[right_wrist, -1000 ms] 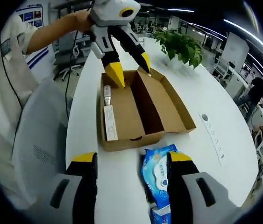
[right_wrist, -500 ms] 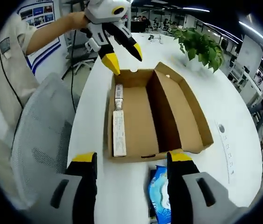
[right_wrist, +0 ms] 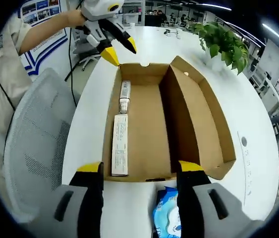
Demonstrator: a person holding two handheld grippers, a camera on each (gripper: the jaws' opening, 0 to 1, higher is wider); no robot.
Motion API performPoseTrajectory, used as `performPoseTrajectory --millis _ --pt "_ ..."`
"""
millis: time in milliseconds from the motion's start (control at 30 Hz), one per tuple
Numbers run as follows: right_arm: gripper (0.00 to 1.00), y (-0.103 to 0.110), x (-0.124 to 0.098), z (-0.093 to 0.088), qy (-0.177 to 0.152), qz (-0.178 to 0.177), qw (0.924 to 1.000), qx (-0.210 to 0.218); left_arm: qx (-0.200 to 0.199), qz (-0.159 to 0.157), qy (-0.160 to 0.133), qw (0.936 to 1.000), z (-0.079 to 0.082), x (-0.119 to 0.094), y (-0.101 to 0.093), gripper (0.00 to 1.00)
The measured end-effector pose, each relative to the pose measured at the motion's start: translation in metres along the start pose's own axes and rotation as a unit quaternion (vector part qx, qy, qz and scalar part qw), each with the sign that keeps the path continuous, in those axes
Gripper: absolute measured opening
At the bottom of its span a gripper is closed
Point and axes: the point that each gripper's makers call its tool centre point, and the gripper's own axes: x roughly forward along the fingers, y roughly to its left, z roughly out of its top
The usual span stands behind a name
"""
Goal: Operate the shoe box by opening the lid, removing the specified soft item, and placing it in the target area until the item is outside and the box remains undamaged.
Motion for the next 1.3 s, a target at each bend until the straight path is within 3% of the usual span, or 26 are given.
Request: performPoseTrajectory --millis 233,533,633,833,1000,1300 --pt "0.56 -0.003 0.020 -0.006 0.017 0.007 0.9998 -0.005 -0.060 0.029 0.000 0.9977 -0.018 0.008 0.019 0.35" --pt "0.55 0.002 0.039 -0.004 0.018 0.038 0.9991 0.000 -0.121 0.029 -0.007 0.9922 -0.030 0.019 0.025 0.20" --pt "0.54 0.002 0.044 -0.002 0.014 0.048 0.9987 0.012 -0.129 0.025 -0.005 0.9913 -0.035 0.022 0.022 0.12" --pt "0.49 0.007 0.053 -0.003 0.022 0.055 0.9981 0.014 -0.142 0.035 -0.005 0.9892 -0.040 0.023 0.028 0.04" --pt "0.46 0.012 0.060 -0.003 0.028 0.059 0.9979 0.005 -0.154 0.029 -0.009 0.9875 -0.040 0.023 0.027 0.04" --pt "0.23 0.027 0.062 0.001 0.024 0.077 0.9967 -0.005 -0.164 0.029 -0.013 0.9860 -0.041 0.022 0.027 0.04"
